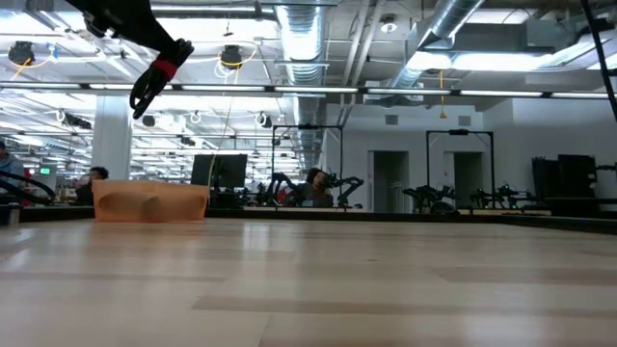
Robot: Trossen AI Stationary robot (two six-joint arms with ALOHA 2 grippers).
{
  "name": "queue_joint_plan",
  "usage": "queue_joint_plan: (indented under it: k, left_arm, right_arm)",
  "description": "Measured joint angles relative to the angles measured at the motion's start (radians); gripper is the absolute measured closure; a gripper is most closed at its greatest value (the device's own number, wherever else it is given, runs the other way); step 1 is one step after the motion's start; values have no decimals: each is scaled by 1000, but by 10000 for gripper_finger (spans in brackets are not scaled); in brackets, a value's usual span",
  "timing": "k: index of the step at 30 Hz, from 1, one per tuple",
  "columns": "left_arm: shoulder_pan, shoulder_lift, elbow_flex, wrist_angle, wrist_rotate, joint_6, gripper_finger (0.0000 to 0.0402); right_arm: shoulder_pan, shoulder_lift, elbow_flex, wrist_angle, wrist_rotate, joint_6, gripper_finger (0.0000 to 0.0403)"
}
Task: Pick and place USB-C Cables
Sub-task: Put the black charger cable into the orange bin
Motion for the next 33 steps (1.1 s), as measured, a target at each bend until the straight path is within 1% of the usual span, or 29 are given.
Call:
queue_joint_plan:
  k: [2,5,7,8,10,13,16,20,22,24,27,30,33]
  left_arm:
    - [-6,0,0,-2,0,0,391]
    - [-16,0,0,-7,1,0,390]
    - [-21,0,0,-8,1,0,390]
    - [-23,0,0,-12,1,0,390]
    - [-25,0,0,-13,1,2,390]
    - [-24,0,0,-12,-4,4,390]
    - [-15,0,0,-1,-24,5,390]
    - [6,7,-2,33,-26,6,390]
    - [11,13,-32,116,-13,22,390]
    - [18,19,-83,259,27,109,390]
    - [41,19,-169,491,93,242,390]
    - [75,18,-229,651,131,336,390]
    - [124,17,-261,774,177,418,390]
  right_arm:
    - [-6,7,-90,111,-67,-6,400]
    - [-25,-7,-291,460,-182,3,401]
    - [-40,-24,-435,675,-253,53,401]
    - [-47,-24,-500,786,-271,90,401]
    - [-60,-25,-605,933,-312,157,401]
    - [-66,-33,-710,1090,-326,221,401]
    - [-63,-38,-781,1202,-331,246,401]
    - [-55,-76,-865,1214,-338,233,401]
    - [-55,-131,-945,1258,-334,234,401]
    - [-60,-194,-1062,1364,-311,235,401]
    - [-65,-291,-1259,1618,-279,232,401]
    - [-63,-376,-1429,1862,-267,229,401]
    - [-53,-424,-1557,1977,-244,226,401]
